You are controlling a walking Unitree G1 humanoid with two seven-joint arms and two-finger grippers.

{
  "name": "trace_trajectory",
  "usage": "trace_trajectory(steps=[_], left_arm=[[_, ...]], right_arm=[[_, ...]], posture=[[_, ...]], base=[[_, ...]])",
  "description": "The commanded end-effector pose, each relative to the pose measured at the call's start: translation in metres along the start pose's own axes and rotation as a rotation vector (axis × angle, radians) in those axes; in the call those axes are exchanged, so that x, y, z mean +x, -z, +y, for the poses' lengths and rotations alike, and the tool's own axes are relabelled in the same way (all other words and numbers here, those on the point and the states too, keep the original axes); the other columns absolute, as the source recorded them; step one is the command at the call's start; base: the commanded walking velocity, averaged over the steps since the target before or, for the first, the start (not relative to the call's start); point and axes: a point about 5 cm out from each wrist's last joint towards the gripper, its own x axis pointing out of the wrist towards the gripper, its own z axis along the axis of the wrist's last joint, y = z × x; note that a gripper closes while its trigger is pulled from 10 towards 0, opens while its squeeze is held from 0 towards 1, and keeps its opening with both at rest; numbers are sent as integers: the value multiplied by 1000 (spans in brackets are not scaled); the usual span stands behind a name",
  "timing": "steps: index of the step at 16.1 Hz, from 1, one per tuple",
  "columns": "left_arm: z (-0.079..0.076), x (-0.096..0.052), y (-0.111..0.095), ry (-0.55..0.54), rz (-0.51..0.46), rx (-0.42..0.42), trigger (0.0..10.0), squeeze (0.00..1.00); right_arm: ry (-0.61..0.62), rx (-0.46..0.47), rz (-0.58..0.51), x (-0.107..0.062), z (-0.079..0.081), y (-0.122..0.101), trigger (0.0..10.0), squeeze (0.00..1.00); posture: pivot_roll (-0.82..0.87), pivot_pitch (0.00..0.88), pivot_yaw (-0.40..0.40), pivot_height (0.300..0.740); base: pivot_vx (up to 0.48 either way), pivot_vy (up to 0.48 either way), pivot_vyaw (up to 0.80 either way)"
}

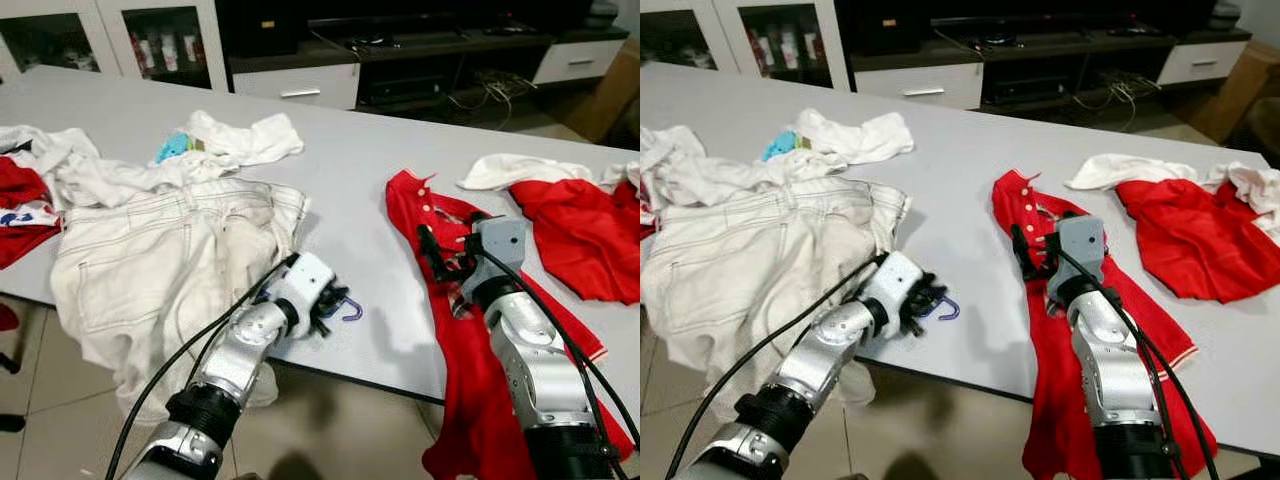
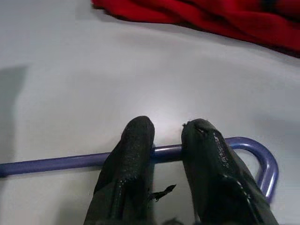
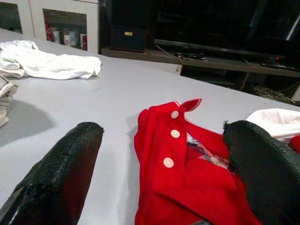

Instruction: Hang hanger

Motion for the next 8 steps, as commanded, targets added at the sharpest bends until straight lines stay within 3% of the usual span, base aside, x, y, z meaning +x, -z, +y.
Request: trace_trajectory(steps=[1, 5, 8], left_arm=[[-5, 0, 1, 32, 17, 7, 10000, 0], [-18, -6, 5, 147, 76, -9, 10000, 0], [-23, -6, -2, 184, 33, 23, 10000, 0]], right_arm=[[16, -1, -8, 2, -6, -4, 10000, 0], [22, 1, -3, 1, -7, -3, 10000, 0], [29, -1, -4, 2, -10, -4, 10000, 0]], posture=[[-70, 0, -13, 740], [-73, 0, -11, 740], [-71, 0, -9, 740]], base=[[0, 0, 0], [0, 0, 0], [0, 0, 0]])
